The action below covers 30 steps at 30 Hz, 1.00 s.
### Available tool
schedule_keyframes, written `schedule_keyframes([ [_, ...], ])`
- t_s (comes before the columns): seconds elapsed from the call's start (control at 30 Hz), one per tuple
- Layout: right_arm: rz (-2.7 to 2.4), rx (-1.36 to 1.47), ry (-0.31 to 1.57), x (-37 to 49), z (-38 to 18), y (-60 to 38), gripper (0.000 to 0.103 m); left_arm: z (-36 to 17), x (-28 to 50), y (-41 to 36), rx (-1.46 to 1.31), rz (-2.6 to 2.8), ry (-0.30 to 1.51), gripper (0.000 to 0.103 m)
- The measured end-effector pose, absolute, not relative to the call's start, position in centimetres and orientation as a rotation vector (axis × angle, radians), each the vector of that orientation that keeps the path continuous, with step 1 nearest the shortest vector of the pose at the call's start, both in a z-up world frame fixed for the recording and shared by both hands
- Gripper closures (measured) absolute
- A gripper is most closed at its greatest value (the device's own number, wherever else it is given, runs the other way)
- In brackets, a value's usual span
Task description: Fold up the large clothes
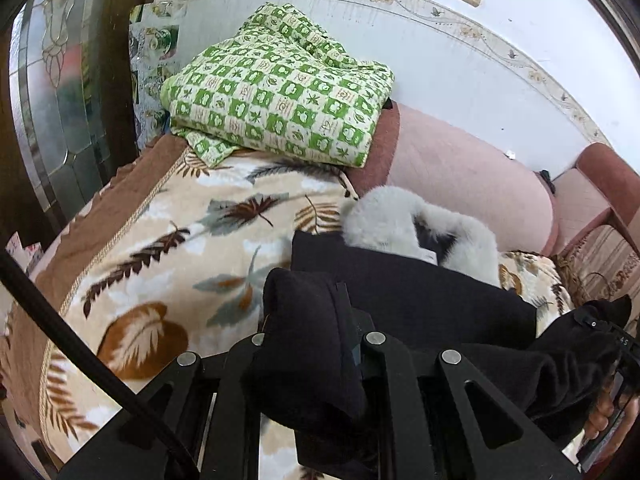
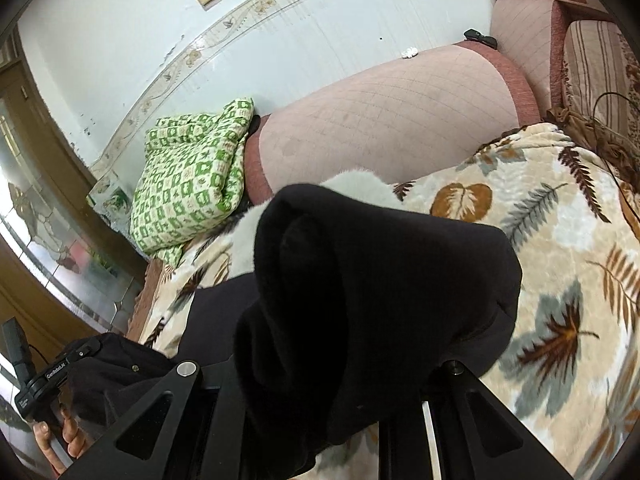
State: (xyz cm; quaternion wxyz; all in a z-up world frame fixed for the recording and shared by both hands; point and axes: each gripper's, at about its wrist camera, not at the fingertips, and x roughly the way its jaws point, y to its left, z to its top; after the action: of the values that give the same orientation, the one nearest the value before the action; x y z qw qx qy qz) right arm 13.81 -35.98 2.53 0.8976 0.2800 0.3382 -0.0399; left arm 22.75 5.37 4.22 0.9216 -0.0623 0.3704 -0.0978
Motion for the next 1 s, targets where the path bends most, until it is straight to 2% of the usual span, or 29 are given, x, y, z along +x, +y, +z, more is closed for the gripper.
schedule_keyframes([
  [0.27, -0.115, 0.618, 0.759, 20.8, 0.8, -37.7, 0.086, 2.7, 31.1, 3.4, -0.114, -0.154, 0.834, 0.089],
  [0.6, -0.152, 0.727, 0.835, 28.4, -4.7, -40.5, 0.085, -2.0, 39.9, -0.1, -0.058, -0.079, 0.912, 0.086],
  [0.77, -0.141, 0.754, 0.877, 31.1, -7.8, -41.6, 0.085, -3.8, 43.5, -1.8, 0.017, -0.003, 0.861, 0.077],
  [1.0, -0.142, 0.736, 0.916, 34.0, -11.4, -41.9, 0.084, -9.2, 48.1, -2.4, -0.036, 0.019, 0.937, 0.071],
])
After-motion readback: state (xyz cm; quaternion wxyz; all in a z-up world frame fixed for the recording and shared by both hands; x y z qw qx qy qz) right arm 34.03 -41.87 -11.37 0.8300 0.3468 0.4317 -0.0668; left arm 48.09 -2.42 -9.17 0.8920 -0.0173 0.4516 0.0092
